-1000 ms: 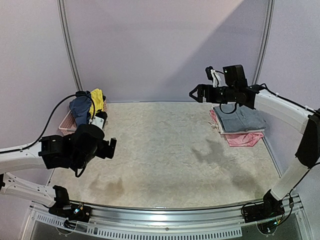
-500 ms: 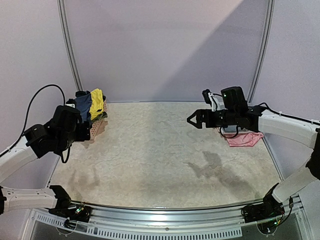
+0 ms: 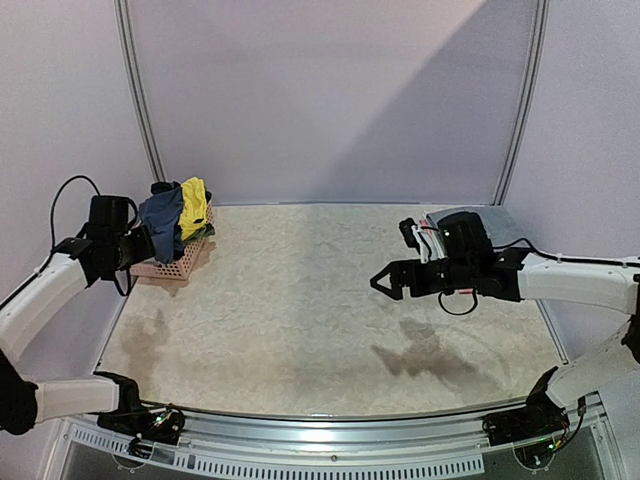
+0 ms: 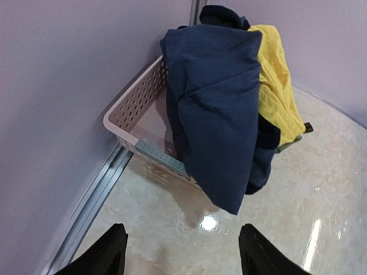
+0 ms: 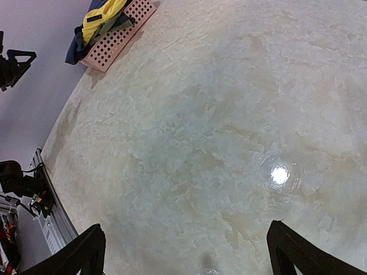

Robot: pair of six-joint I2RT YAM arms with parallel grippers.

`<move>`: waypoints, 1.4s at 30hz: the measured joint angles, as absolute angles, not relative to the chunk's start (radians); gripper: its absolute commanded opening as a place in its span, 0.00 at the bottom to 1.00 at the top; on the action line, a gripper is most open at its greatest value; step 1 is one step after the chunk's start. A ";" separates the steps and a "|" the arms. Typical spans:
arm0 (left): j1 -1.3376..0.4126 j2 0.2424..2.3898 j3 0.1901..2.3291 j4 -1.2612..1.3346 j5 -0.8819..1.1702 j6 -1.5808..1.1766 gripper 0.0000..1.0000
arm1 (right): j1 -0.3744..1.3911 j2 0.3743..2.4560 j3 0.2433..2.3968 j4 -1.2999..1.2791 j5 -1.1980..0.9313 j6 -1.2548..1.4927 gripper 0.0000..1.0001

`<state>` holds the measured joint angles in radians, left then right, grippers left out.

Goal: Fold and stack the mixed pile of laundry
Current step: Pick up the crumpled tank top and place it in the bin.

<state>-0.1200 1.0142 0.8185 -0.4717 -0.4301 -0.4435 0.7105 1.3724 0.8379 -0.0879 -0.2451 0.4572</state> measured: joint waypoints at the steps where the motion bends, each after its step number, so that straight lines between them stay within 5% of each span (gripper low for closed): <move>1: -0.085 1.039 0.818 -0.447 -0.400 -0.447 0.64 | 0.714 1.364 0.827 -0.081 -0.245 0.465 0.99; 13: 0.180 1.430 0.889 -0.140 -0.092 -0.564 0.58 | 0.738 1.355 0.807 -0.043 -0.240 0.484 0.99; 42: 0.211 1.886 1.246 0.025 0.004 -0.674 0.44 | 0.752 1.443 0.807 -0.021 -0.237 0.481 0.99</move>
